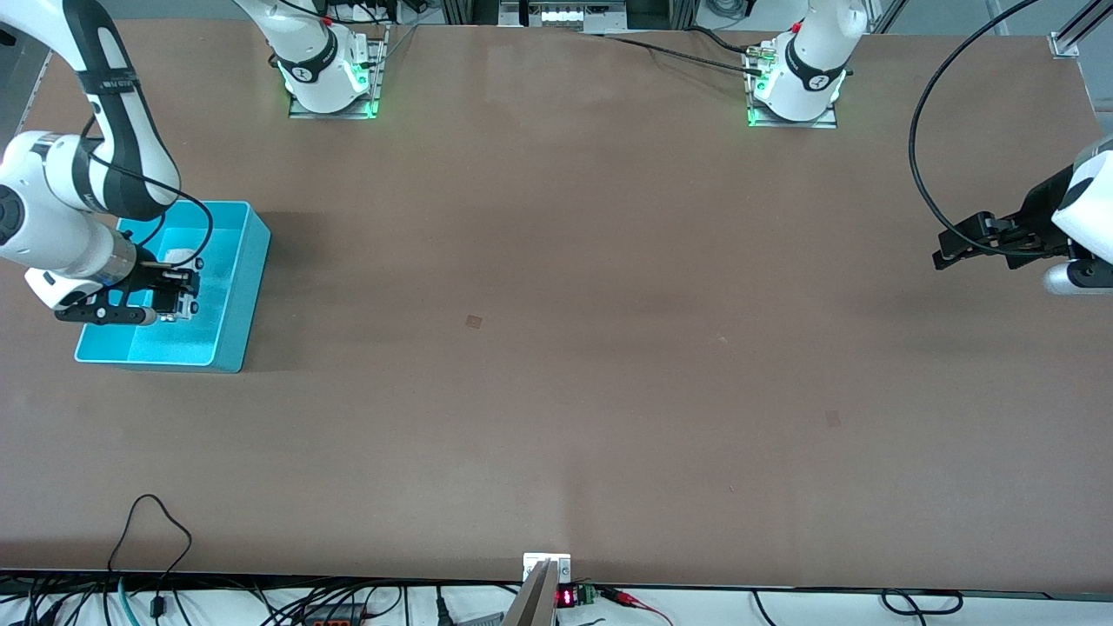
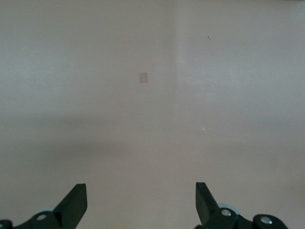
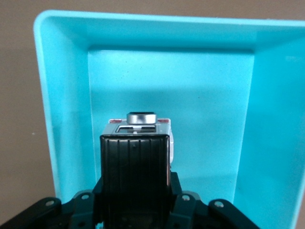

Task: Wind and store white jeep toy
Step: 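Lower the jeep into the turquoise box with the right gripper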

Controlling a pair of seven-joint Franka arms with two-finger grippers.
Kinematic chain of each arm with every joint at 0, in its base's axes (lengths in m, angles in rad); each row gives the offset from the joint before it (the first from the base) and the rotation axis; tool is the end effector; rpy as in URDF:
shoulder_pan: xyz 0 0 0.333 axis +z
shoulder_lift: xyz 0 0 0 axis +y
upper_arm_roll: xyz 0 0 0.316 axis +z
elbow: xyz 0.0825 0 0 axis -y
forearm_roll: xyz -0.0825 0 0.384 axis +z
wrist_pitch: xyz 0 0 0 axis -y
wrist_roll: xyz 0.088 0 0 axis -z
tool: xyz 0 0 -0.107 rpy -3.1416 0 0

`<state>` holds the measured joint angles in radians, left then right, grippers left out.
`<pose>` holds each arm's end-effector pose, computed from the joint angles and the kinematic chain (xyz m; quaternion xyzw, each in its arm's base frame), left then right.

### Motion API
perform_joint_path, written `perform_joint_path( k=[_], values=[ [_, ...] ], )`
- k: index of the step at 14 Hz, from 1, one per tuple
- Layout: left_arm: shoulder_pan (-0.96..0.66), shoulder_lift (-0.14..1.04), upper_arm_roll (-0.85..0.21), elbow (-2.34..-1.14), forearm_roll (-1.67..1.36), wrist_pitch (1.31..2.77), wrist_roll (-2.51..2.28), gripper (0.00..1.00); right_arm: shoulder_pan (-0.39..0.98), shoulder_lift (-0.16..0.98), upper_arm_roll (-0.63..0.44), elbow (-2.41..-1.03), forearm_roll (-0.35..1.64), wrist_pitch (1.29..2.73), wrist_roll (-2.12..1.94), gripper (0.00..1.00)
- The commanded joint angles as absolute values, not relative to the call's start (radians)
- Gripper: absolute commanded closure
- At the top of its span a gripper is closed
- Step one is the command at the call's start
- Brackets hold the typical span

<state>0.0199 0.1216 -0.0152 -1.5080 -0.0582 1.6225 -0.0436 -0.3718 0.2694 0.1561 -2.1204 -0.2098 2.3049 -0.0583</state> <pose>0.5957 -0.0026 0.5890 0.9992 0.0258 -0.0041 0.0299 0.5510 -0.1260 0.2794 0.9977 -0.0071 -0.0463 0.0483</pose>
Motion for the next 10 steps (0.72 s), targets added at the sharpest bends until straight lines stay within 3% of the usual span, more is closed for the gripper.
perform_joint_path(
  k=[1,10],
  values=[
    [0.021,0.106,-0.017,-1.508,-0.051,1.608,-0.037,0.00,-0.397,0.290,0.164,-2.161,-0.216,2.393,-0.089,0.94],
    [0.021,0.104,-0.017,-1.508,-0.049,1.608,-0.035,0.00,-0.451,0.377,0.164,-2.161,-0.299,2.482,-0.094,0.93]
  ],
)
